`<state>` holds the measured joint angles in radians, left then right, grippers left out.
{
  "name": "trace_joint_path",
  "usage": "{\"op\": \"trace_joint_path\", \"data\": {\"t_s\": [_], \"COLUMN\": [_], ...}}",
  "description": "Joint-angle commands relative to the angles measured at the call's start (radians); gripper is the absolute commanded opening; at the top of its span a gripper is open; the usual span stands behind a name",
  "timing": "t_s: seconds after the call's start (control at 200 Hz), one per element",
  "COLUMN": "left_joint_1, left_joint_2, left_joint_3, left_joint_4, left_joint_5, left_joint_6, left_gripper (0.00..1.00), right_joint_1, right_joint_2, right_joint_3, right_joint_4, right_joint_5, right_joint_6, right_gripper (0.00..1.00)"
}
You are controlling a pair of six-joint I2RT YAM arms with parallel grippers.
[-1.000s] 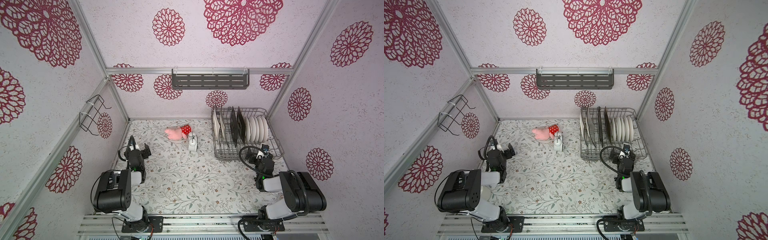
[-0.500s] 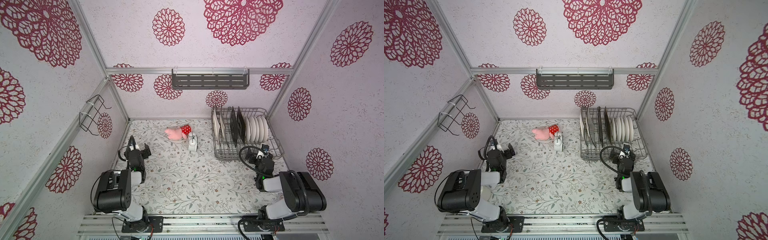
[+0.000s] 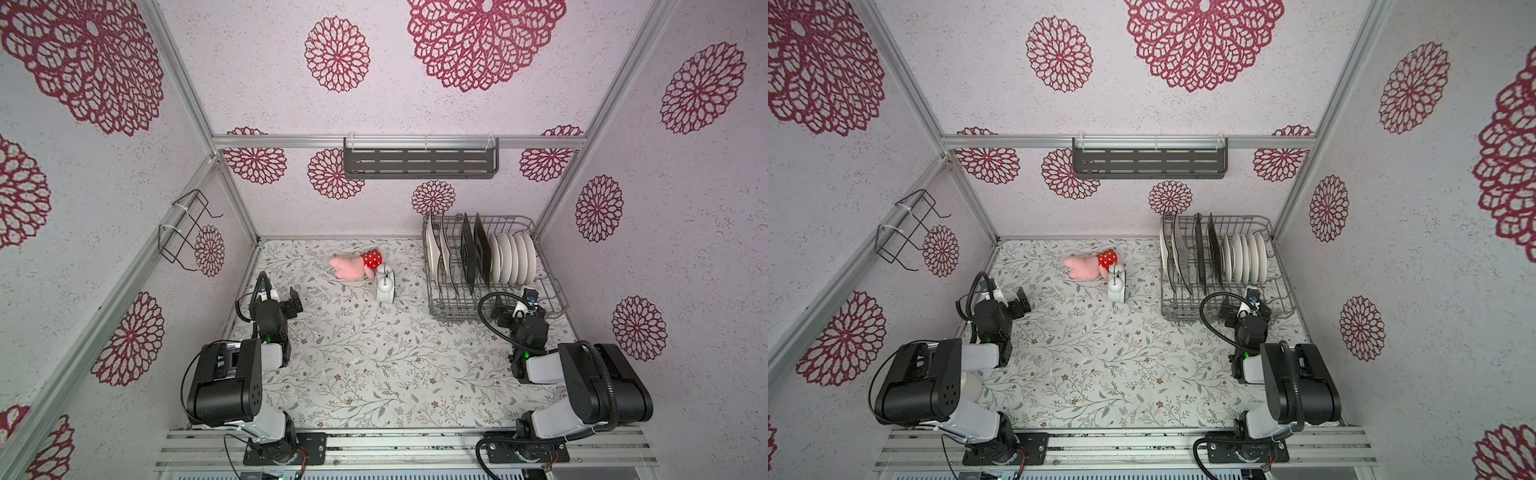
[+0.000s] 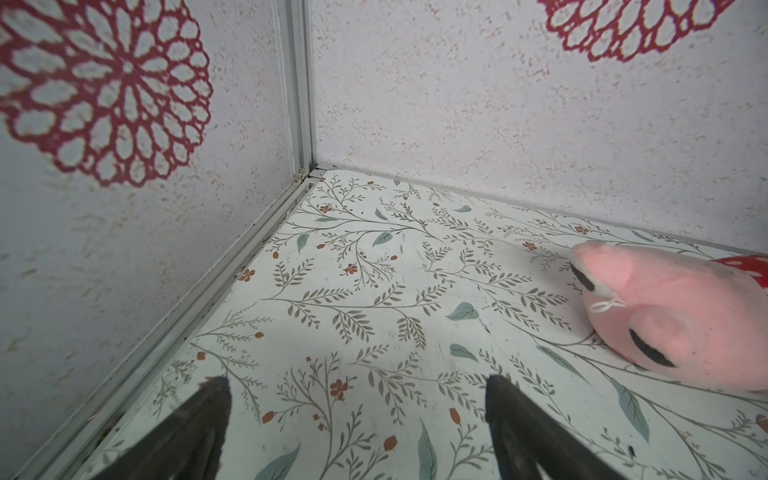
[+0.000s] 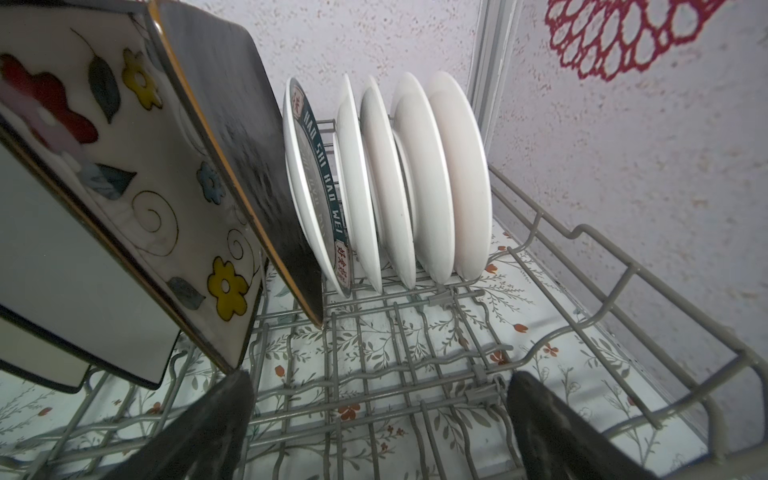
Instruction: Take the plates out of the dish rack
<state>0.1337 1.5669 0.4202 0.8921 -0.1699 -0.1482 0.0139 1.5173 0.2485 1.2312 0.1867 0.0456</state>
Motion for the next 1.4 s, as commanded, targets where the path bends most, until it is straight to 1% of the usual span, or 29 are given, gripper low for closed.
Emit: {"op": "trace_joint_path", "data": {"t_s": [0.0,0.24,0.365,0.43,0.48,0.525,0.55,0.57,0.605,0.675,0.715,0.765,0.835,0.88,0.941,0.991,1.016,1.061,1.106,1.126,1.171,1.241,1.356,1.376,1.396], "left_joint_1": [0.000,0.000,0.006,0.007,0.006,0.005,0.003,-0.003,-0.013,-0.024,-0.037,-0.067,-0.118,-0.139,-0.154,-0.154,-0.154,-0.159,-0.165,-0.170,-0.196,-0.237,-0.244,-0.249,-0.266], "left_joint_2": [-0.009,-0.008,-0.012,-0.019,-0.073,-0.125,-0.148,-0.166,-0.193,-0.249,-0.271,-0.296,-0.338,-0.369,-0.399,-0.413,-0.417,-0.426,-0.434,-0.438,-0.453,-0.498,-0.589,-0.605,-0.619], "left_joint_3": [0.003,0.003,0.002,0.014,0.072,0.150,0.190,0.208,0.223,0.286,0.345,0.427,0.520,0.563,0.593,0.617,0.631,0.670,0.707,0.726,0.752,0.757,0.732,0.730,0.733], "left_joint_4": [-0.009,-0.007,-0.009,-0.026,-0.169,-0.368,-0.445,-0.469,-0.458,-0.526,-0.591,-0.675,-0.740,-0.758,-0.724,-0.708,-0.709,-0.761,-0.816,-0.847,-0.902,-0.953,-1.014,-1.035,-1.068], "left_joint_5": [0.023,0.024,0.043,0.036,0.006,0.004,-0.004,-0.016,-0.036,-0.017,-0.016,-0.029,-0.033,0.006,0.042,0.126,0.199,0.311,0.397,0.418,0.414,0.418,0.401,0.400,0.373], "left_joint_6": [0.021,0.021,0.015,0.015,0.006,-0.003,-0.010,-0.011,-0.014,-0.048,-0.040,-0.002,0.063,0.096,0.083,0.058,0.063,0.076,0.075,0.074,0.067,0.095,0.033,0.033,0.045], "left_gripper": [0.97,0.98,0.97,0.97,0.97,0.97,0.97,0.97,0.97,0.97,0.97,0.97,0.97,0.97,0.97,0.97,0.97,0.97,0.97,0.97,0.97,0.97,0.98,0.97,0.97], "right_joint_1": [0.003,0.003,0.002,-0.008,-0.020,-0.026,-0.028,-0.029,-0.029,-0.029,-0.023,-0.011,0.017,0.034,0.066,0.111,0.140,0.192,0.245,0.262,0.311,0.369,0.463,0.479,0.493], "right_joint_2": [0.017,0.018,0.015,-0.015,-0.084,-0.154,-0.199,-0.233,-0.295,-0.387,-0.425,-0.472,-0.538,-0.569,-0.576,-0.565,-0.560,-0.553,-0.547,-0.545,-0.542,-0.534,-0.511,-0.505,-0.498], "right_joint_3": [0.005,0.009,0.005,0.000,0.006,0.008,0.014,0.020,0.045,0.126,0.178,0.230,0.277,0.311,0.392,0.473,0.510,0.564,0.606,0.622,0.651,0.685,0.702,0.704,0.705], "right_joint_4": [-0.035,-0.038,-0.034,-0.040,-0.120,-0.177,-0.219,-0.260,-0.348,-0.526,-0.623,-0.716,-0.797,-0.854,-0.966,-1.085,-1.128,-1.190,-1.228,-1.239,-1.259,-1.271,-1.250,-1.247,-1.245], "right_joint_5": [0.019,0.020,0.015,0.007,0.008,0.022,0.015,0.000,-0.033,-0.088,-0.110,-0.128,-0.143,-0.155,-0.168,-0.152,-0.143,-0.124,-0.112,-0.110,-0.114,-0.119,-0.126,-0.129,-0.128], "right_joint_6": [-0.013,-0.016,-0.011,-0.001,0.017,0.029,0.029,0.027,0.020,0.009,0.007,0.001,0.000,0.001,-0.005,-0.024,-0.031,-0.044,-0.047,-0.047,-0.042,-0.030,-0.018,-0.018,-0.017], "right_gripper": [0.99,0.99,0.99,0.98,0.97,0.96,0.96,0.96,0.93,0.86,0.85,0.85,0.86,0.86,0.79,0.76,0.76,0.76,0.76,0.76,0.76,0.76,0.76,0.76,0.76]}}
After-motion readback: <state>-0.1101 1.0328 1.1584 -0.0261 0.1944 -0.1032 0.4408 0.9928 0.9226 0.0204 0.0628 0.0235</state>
